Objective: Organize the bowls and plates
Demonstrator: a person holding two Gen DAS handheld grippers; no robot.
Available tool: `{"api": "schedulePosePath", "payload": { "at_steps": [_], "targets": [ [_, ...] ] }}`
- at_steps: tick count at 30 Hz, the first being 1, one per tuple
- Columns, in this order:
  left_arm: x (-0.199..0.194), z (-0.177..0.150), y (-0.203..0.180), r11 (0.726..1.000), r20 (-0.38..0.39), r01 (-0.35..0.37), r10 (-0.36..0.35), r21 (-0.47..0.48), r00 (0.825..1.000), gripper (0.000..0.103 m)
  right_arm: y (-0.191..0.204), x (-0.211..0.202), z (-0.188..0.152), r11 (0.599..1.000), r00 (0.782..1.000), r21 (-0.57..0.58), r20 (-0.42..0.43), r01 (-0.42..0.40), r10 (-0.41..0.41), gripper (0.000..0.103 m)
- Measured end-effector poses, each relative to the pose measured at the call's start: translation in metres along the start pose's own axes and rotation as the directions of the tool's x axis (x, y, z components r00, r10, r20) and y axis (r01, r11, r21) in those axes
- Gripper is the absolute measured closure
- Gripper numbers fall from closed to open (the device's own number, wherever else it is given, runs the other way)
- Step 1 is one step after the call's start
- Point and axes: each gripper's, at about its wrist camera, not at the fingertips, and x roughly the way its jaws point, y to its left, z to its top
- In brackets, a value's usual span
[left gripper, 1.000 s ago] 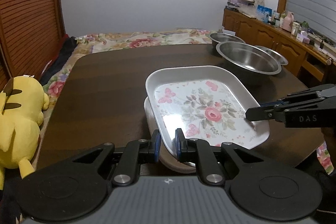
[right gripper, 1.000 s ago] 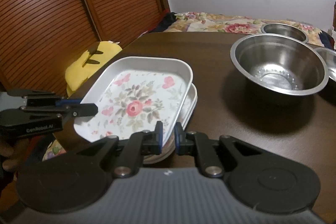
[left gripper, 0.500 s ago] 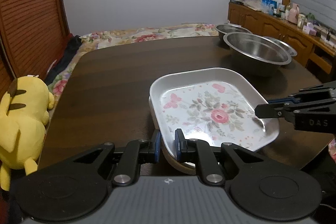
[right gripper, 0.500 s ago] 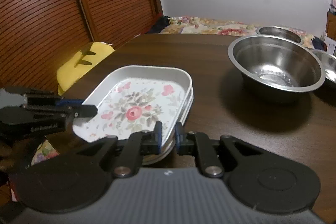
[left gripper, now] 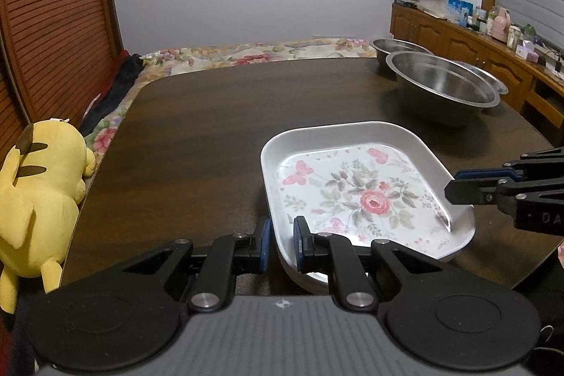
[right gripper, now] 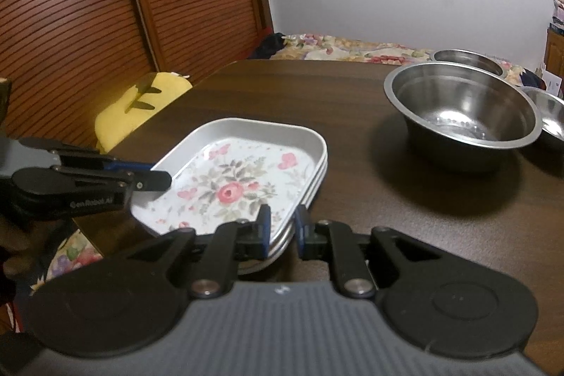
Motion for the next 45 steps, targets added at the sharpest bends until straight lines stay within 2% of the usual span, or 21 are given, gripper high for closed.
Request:
{"api": "schedulePosePath", "payload": {
  "at_steps": [15,21,23,27,30,31,34,37,45],
  "targets": [
    [-0.023,0.024,-0.008,1.000,0.089,0.018,-0.019,0.014,0.996,0.087,-0.023,-0.046,0.022,0.998,0.990,0.059,0.140,0.004,-0.012,0.087],
    [-0.022,0.042,-0.021,0.999,0.129,0.029,-0.034,0.045,0.991,0.077,-0.043,-0.059,0.031,0.996,0.978,0.063,0.193,0.063,-0.074,0.087],
    [-0.021,0.048,-0.028,0.998,0.148,0.042,-0.050,0.057,0.988,0.067,-0.052,-0.059,0.031,0.994,0.974,0.068,0.202,0.091,-0.103,0.087],
    [-0.014,0.060,-0.043,0.994,0.174,0.077,-0.089,0.079,0.981,0.061,-0.069,-0.060,0.031,0.987,0.965,0.075,0.212,0.144,-0.157,0.087],
    [-0.008,0.069,-0.055,0.991,0.193,0.099,-0.114,0.088,0.975,0.049,-0.081,-0.058,0.032,0.979,0.955,0.085,0.220,0.185,-0.200,0.087],
    [-0.007,0.072,-0.059,0.991,0.201,0.096,-0.114,0.096,0.973,0.045,-0.087,-0.057,0.032,0.976,0.952,0.093,0.220,0.199,-0.215,0.086],
    [-0.002,0.080,-0.073,0.987,0.216,0.105,-0.130,0.123,0.968,0.040,-0.102,-0.055,0.031,0.967,0.943,0.113,0.220,0.230,-0.250,0.057],
    [0.007,0.087,-0.083,0.983,0.226,0.108,-0.139,0.146,0.964,0.030,-0.113,-0.050,0.029,0.956,0.933,0.122,0.213,0.268,-0.289,0.057],
    [0.043,0.097,-0.100,0.980,0.187,0.133,-0.160,0.149,0.969,0.029,-0.140,-0.032,0.023,0.940,0.933,0.186,0.165,0.288,-0.319,0.057]
  ]
}}
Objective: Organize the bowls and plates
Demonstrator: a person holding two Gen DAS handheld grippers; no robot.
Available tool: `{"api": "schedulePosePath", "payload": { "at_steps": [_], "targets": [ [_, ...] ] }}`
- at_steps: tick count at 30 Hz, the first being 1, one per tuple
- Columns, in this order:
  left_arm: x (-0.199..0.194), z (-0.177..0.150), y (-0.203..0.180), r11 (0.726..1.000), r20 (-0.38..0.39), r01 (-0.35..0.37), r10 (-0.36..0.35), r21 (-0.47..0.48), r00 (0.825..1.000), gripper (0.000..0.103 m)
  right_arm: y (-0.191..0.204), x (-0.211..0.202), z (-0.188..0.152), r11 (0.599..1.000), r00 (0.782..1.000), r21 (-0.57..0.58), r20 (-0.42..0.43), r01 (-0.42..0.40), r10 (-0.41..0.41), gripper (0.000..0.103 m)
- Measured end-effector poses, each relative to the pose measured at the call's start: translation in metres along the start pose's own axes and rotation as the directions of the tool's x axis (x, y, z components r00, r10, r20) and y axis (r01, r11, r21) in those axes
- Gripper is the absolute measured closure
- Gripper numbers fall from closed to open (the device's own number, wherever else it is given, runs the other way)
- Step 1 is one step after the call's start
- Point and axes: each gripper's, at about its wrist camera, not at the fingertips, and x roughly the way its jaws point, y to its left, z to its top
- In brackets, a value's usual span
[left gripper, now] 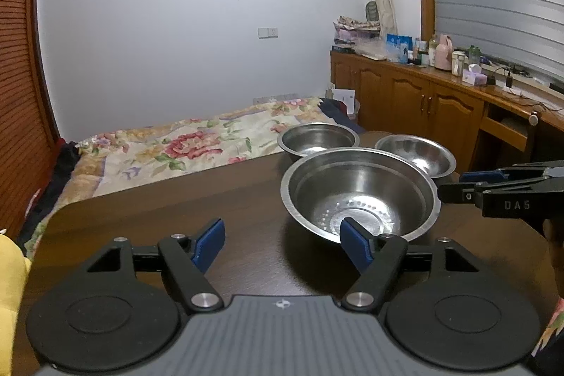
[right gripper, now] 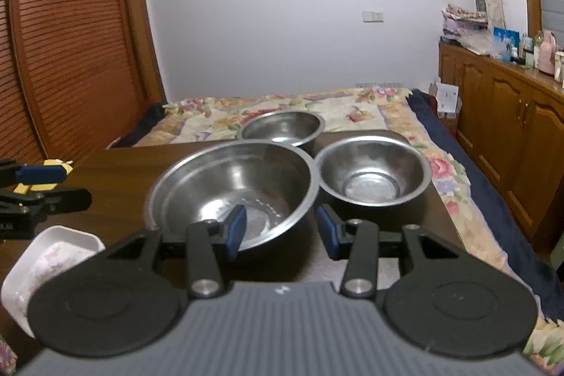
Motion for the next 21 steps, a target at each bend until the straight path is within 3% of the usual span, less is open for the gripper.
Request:
{"api": "schedulePosePath", "payload": {
  "at_steps": [13,21],
  "targets": [
    [0.039,0.008,-0.005,0.999,-0.039,0.026,-0.027,-0.025,0.999,0.029,-0.007,0.017,-0.002,0.997,0.999,0.073,-0.036,-0.025,0.027,0.057],
    [0.064,0.015,-0.006,0.997,-0.079,0.049,-0.054,-0.064,0.995,0.038,-0.010,0.026,0.003,0.994,0.998,0.103,-0.057,-0.026,0.032,0.061]
  ]
}}
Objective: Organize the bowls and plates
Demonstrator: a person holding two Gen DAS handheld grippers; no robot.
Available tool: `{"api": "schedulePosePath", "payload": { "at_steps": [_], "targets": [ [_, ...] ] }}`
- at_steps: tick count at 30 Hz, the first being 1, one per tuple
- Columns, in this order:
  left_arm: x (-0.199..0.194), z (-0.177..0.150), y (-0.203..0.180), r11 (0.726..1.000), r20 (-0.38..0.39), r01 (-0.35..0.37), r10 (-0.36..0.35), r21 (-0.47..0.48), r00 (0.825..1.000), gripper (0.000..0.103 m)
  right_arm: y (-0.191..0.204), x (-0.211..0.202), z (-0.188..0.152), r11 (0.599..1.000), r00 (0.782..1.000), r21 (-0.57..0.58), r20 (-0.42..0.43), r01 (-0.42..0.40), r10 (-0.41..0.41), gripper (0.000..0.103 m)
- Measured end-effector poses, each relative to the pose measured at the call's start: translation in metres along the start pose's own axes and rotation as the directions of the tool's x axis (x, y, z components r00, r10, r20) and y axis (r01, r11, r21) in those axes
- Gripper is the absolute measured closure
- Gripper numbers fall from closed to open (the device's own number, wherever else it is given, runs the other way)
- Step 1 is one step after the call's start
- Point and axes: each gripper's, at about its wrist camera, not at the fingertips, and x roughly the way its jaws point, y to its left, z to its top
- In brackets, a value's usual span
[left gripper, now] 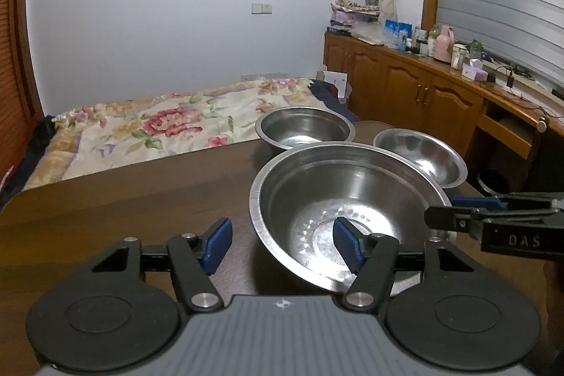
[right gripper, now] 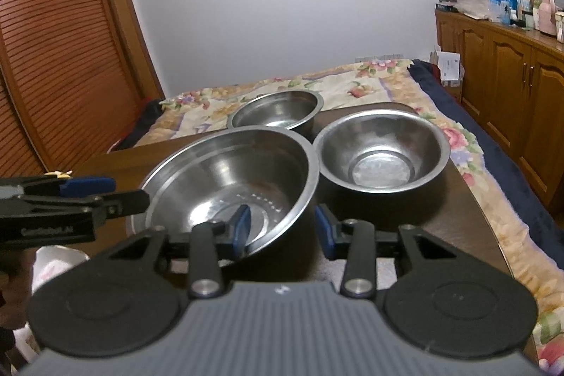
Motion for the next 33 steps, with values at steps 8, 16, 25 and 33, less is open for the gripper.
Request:
{"api": "schedulePosePath", "payload": {
  "at_steps": [8,16,25,33],
  "targets": [
    [0.021,0.002,0.005,1.000,-0.043,-0.023,0.022,-0.013,0.999,0.057,-0.006,0.007,-0.002,1.000,1.000,0.026,-0.014,-0.015,0.015,0.065],
    [0.020,-0.001,0.013,0.998,-0.067,0.001,-0.005,-0.068,0.998,0.080,-0.013,0.010,0.000,0.995,0.998,0.074,-0.009,-0.064,0.065,0.078],
    [-0.006,-0.005,0.009,0.999,-0.032,0.027,-0.028,-0.045,0.999,0.080,-0.013,-0.007,-0.003,0.990,0.996,0.105,0.012,-0.092,0.091,0.081],
    [-0.031,-0.012,0.013,0.999,-0.028,0.032,-0.033,-0.038,0.999,0.080,-0.006,-0.023,-0.005,0.986,0.990,0.096,0.028,-0.140,0.137,0.081]
  ]
}}
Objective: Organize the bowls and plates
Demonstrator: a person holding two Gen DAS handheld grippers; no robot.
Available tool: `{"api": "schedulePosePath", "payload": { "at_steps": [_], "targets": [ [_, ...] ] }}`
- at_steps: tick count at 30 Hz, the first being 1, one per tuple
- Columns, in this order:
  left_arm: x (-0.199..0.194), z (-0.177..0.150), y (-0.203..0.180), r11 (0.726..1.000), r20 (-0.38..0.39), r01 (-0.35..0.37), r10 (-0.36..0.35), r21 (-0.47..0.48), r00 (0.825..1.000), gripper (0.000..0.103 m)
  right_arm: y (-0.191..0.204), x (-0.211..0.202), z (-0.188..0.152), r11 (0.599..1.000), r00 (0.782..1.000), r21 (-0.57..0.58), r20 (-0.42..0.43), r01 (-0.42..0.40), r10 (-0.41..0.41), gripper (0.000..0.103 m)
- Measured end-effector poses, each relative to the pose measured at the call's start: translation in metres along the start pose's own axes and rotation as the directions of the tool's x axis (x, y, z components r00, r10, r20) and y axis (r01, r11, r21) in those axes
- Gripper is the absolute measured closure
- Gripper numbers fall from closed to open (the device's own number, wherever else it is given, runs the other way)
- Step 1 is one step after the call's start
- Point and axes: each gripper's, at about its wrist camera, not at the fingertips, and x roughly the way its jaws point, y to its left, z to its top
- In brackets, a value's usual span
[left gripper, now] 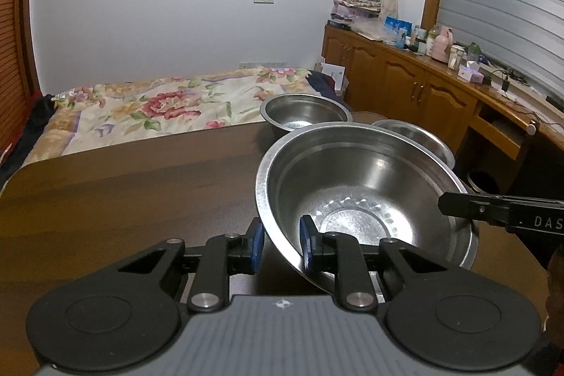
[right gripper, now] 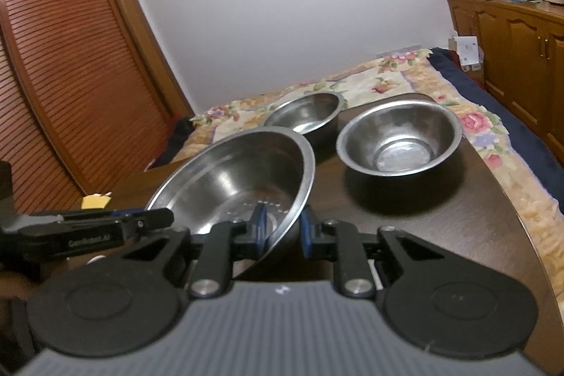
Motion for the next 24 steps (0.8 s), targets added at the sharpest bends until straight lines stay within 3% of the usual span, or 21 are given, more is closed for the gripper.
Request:
{"api": "schedulePosePath", "payload": {
  "at_steps": [13,24],
  "targets": [
    [-0.037,-0.019,-0.002,0.999,0.028,0.009,-0.010,0.040,1.000,0.079,0.010,-0.022,-0.018,0.997,0.997,0.010,0.011,-0.075,0.074,0.081],
    [-0.058,-0.038,-0.018,0.995,0.063,0.016,-0.022,0.095,0.998,0.079,0.010,-0.038,-0.033,0.997,0.997,-0.016,0.005,-0.074,0.074,0.081]
  ]
}}
